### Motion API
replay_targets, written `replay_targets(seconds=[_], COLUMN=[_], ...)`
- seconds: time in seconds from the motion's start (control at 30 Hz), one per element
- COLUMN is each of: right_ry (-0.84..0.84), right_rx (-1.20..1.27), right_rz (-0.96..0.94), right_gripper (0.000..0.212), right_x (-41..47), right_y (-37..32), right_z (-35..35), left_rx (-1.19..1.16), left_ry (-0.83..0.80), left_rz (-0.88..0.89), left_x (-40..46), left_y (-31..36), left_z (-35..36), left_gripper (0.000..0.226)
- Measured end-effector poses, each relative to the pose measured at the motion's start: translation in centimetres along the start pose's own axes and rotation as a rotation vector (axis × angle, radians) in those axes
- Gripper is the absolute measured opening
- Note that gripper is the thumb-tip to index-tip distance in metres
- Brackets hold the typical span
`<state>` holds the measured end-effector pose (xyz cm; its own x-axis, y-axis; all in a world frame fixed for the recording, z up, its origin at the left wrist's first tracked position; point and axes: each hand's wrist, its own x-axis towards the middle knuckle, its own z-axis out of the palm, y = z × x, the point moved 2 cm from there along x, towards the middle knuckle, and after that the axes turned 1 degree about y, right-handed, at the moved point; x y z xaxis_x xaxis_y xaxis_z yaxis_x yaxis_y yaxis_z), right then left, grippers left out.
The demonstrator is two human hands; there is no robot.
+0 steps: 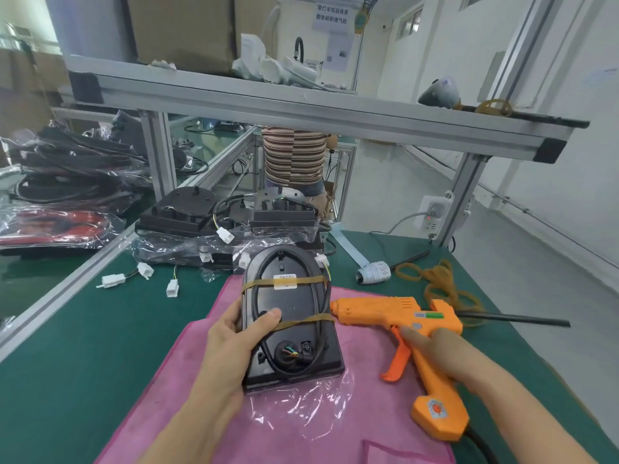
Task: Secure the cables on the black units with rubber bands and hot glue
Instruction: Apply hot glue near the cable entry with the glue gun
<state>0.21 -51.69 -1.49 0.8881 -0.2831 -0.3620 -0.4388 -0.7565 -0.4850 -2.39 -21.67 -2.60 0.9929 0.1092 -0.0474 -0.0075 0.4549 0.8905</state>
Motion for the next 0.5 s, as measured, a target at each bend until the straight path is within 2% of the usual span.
replay_targets(seconds=[0.1,0.17,0.2,0.23,0.27,0.3,0.37,0.43,0.5], right_ry=[0.210,0.383,0.445,0.427,0.310,0.103,-0.246,-0.385,-0.421], right_rx=[-0.548,-0.744,-0.693,-0.526,-0.257,0.028,0.422,0.585,0.677], right_rz=[-0.043,-0.124,-0.220,-0.358,-0.499,-0.594,-0.645,-0.705,-0.746], right_gripper=[0.050,0.045,0.045,0.044,0.049,0.060,0.076,0.071,0.063], right_x=[-1.8,-3.5,-4.3,-5.1,-5.9,-7.2,-9.4,-10.0,-9.7], right_y=[-1.5,-3.9,-5.4,-7.0,-8.7,-10.6,-13.9,-16.2,-18.2], right_z=[-0.3,-0.4,-0.2,0.4,1.3,2.4,5.0,7.5,9.6], left_rx=[-0.023,-0.048,-0.060,-0.072,-0.083,-0.090,-0.098,-0.098,-0.099], left_ry=[0.022,0.068,0.102,0.137,0.168,0.194,0.243,0.308,0.391], left_rz=[0.025,0.060,0.077,0.091,0.105,0.120,0.161,0.203,0.238], left_x=[-0.4,-0.7,-0.8,-0.9,-1.0,-1.2,-1.4,-1.6,-1.8], left_y=[0.7,1.5,2.0,2.5,3.0,3.6,4.6,5.8,6.6], left_z=[0.4,0.4,0.3,0.1,-0.2,-0.5,-1.5,-3.0,-4.8], left_gripper=[0.054,0.066,0.070,0.073,0.073,0.072,0.065,0.060,0.058])
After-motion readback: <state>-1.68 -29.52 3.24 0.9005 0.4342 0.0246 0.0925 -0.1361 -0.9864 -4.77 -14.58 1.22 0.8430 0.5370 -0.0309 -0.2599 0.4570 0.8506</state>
